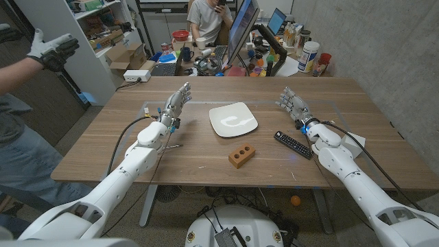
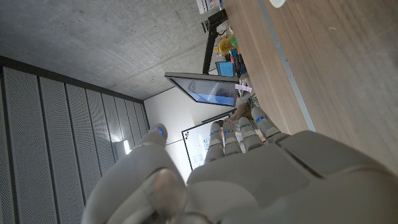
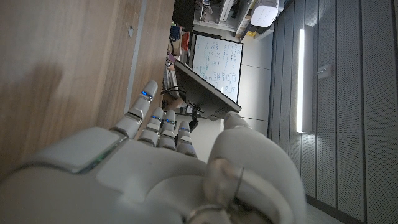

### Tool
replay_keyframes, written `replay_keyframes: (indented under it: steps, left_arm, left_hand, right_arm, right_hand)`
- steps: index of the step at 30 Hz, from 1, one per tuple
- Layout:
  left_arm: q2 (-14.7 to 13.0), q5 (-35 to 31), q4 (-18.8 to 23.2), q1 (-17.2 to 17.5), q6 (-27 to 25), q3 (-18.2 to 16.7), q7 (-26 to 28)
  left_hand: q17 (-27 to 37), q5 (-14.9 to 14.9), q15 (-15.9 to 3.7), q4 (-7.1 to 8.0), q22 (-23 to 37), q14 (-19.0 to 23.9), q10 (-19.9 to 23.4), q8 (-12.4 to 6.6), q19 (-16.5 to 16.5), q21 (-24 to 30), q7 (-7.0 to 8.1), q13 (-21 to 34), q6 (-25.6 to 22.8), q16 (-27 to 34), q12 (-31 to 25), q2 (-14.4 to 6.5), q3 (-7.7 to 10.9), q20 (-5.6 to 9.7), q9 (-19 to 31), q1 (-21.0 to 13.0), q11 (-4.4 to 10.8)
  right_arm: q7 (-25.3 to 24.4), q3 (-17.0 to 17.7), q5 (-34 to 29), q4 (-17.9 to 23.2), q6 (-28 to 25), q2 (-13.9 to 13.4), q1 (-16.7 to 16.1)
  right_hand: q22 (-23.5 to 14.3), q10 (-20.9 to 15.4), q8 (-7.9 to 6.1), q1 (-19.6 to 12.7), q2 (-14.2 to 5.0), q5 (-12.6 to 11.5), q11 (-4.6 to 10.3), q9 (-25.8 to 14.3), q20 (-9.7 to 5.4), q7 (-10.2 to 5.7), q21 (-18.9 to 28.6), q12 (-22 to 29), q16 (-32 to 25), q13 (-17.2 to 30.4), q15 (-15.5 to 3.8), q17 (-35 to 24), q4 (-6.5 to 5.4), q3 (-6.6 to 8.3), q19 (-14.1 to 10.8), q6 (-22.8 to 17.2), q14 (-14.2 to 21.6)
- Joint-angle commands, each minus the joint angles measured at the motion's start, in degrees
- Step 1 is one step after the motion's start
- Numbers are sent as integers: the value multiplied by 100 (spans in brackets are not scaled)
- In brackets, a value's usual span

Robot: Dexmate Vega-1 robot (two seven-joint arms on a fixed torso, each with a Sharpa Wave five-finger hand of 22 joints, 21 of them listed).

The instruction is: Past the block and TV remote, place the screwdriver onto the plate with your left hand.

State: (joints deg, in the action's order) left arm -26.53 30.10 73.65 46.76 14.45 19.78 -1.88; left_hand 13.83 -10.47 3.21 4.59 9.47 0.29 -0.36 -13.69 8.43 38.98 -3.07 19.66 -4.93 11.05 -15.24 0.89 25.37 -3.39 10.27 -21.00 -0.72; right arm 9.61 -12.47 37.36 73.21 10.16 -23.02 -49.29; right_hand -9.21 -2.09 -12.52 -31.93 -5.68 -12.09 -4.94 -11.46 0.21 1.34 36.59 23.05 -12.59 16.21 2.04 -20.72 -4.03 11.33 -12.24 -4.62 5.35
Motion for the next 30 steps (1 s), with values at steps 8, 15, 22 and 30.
replay_keyframes:
  steps: [8,15,22,30]
  left_arm:
    - [-87,-35,143,51,-145,-12,-140]
    - [-347,-35,555,284,-195,-134,-97]
    - [-711,15,940,556,-270,-281,-166]
    - [-1088,203,1138,807,-280,-462,-447]
  left_hand:
    - [-43,-41,42,-60,20,-8,26,19,31,-52,-2,-43,-97,24,33,-49,17,-53,28,-41,-52]
    - [-71,-38,38,-80,21,18,53,35,19,-77,-9,-70,-104,35,39,-69,27,-68,28,-57,-60]
    - [-114,-33,52,-119,23,56,101,53,-3,-114,-20,-110,-131,48,45,-105,49,-78,30,-94,-84]
    - [-143,-26,58,-148,24,106,145,66,-28,-140,-20,-141,-156,64,47,-127,63,-105,31,-118,-93]
  right_arm:
    - [-178,158,-137,354,-97,7,-246]
    - [-297,196,-190,474,-64,9,-336]
    - [-592,201,-315,746,-35,35,-495]
    - [-987,129,-536,1094,-56,61,-633]
  right_hand:
    - [-17,-93,-37,34,-48,26,-31,-4,37,-29,-57,-43,-35,-50,10,37,64,25,-86,-113,79]
    - [-17,-124,-44,36,-53,31,-22,-3,40,-32,-84,-63,-33,-77,6,57,73,29,-99,-149,85]
    - [-18,-162,-48,46,-57,37,-24,-2,54,-47,-109,-80,-43,-105,-9,76,78,31,-117,-179,117]
    - [-19,-248,-60,64,-53,45,-10,0,64,-76,-144,-94,-49,-145,-16,106,87,28,-156,-238,145]
